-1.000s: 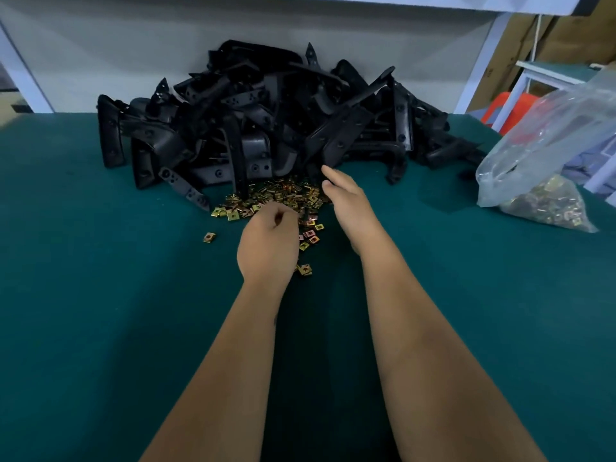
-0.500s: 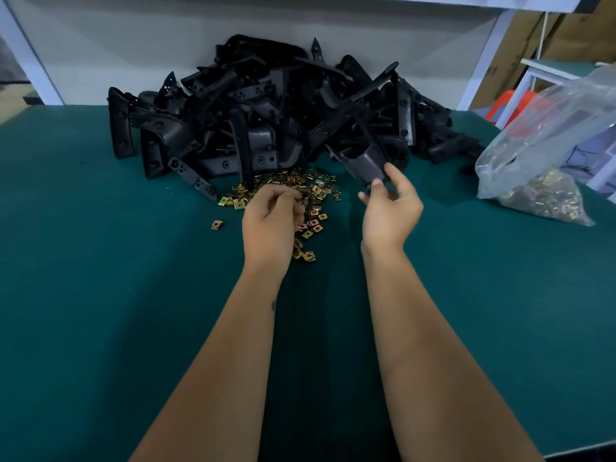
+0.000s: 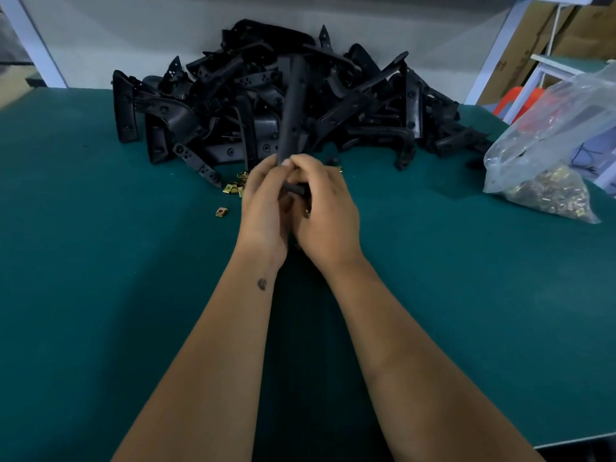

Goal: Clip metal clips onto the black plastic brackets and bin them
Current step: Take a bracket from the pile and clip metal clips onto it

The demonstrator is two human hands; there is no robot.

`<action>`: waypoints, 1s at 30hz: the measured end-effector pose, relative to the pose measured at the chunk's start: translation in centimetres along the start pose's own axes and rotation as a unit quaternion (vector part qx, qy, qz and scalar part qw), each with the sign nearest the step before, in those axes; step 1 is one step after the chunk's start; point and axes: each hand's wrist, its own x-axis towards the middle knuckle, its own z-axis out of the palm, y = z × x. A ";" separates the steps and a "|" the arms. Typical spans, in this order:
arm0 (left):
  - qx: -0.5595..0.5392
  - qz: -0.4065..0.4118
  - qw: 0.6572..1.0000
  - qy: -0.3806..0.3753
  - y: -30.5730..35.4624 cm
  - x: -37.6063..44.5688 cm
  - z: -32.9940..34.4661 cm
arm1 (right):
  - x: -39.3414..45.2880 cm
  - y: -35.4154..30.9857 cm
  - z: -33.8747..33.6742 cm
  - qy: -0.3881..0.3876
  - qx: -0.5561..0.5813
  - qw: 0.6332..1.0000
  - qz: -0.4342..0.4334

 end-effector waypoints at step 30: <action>0.005 -0.018 0.987 0.158 0.9 2.1 -1.4 | 1.7 2.5 0.4 -0.149 -0.076 0.967 0.191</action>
